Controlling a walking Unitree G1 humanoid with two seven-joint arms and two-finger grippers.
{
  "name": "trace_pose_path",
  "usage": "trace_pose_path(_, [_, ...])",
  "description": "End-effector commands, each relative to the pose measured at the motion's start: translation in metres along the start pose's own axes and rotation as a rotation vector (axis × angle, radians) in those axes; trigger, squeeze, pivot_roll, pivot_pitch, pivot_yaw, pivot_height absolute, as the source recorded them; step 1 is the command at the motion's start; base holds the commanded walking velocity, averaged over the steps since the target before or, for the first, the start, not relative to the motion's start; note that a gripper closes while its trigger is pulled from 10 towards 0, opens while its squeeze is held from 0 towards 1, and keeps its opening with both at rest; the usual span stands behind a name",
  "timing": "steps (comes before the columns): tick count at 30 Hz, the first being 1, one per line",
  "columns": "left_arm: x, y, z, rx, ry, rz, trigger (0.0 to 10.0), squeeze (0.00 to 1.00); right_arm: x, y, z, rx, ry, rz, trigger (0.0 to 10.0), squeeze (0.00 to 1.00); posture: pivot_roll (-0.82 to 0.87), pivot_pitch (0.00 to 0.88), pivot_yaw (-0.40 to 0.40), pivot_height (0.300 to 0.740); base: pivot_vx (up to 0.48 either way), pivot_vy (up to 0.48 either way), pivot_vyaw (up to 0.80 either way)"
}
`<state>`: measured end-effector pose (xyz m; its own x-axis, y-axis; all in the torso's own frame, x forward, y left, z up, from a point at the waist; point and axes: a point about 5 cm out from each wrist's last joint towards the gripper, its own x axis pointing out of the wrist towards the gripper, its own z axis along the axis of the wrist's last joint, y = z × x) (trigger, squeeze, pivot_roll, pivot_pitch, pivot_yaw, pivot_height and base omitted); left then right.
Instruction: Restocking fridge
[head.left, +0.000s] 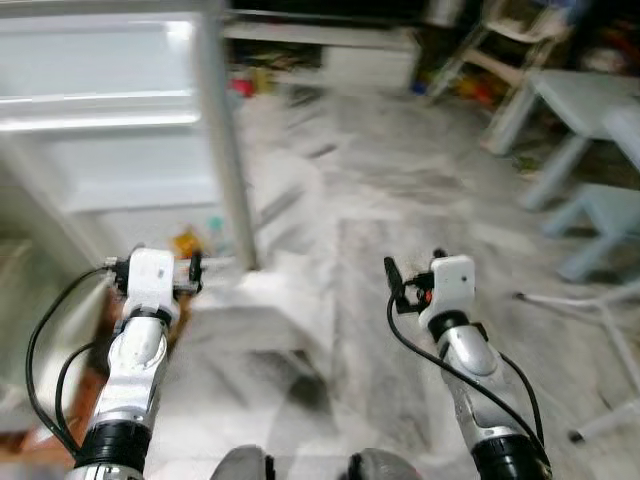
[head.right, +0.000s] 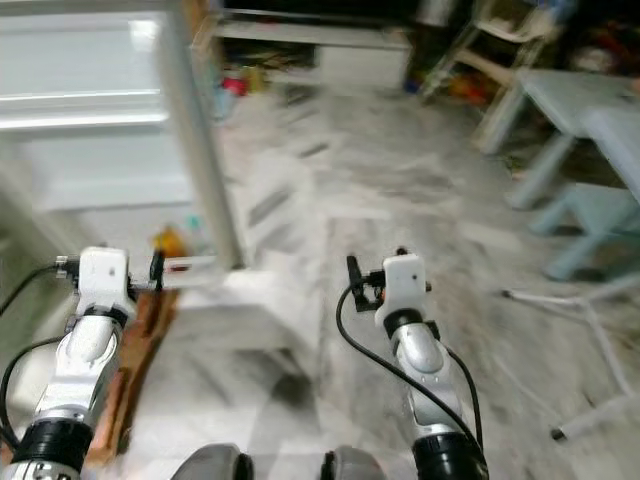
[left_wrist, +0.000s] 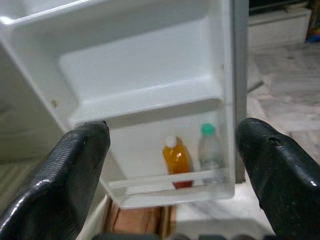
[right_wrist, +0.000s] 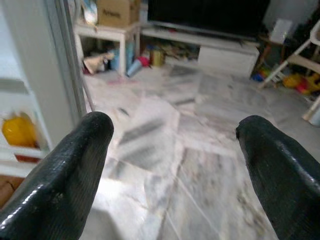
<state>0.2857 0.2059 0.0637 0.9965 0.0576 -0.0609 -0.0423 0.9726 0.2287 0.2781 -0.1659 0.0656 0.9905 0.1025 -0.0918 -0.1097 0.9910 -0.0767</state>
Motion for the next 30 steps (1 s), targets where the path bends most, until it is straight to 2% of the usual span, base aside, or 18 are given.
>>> trace_pose_path(1, [0.003,-0.004,0.004,0.015,-0.019,-0.051,10.0,0.0,0.0,-0.002,-0.001,0.002,0.009,-0.021,10.0,0.0,-0.03,0.027,-0.05,0.74,0.0,0.428,0.0])
trace_pose_path(3, [0.004,-0.008,0.005,0.018,-0.033,-0.082,10.0,0.0,0.0,-0.002,-0.001,0.0,0.011,-0.022,10.0,0.0,-0.03,0.026,-0.049,0.74,0.148,0.403,0.0])
trace_pose_path(13, [0.004,-0.026,0.007,0.0,-0.045,-0.185,10.0,0.0,0.0,-0.002,-0.003,-0.003,0.016,-0.029,10.0,0.0,-0.03,0.027,-0.048,0.74,0.474,0.0,0.0])
trace_pose_path(30, [0.004,-0.032,0.006,0.0,-0.049,-0.215,10.0,0.0,0.002,-0.001,-0.005,-0.009,0.029,-0.036,10.0,0.0,-0.03,0.026,-0.053,0.74,0.48,0.0,0.0])
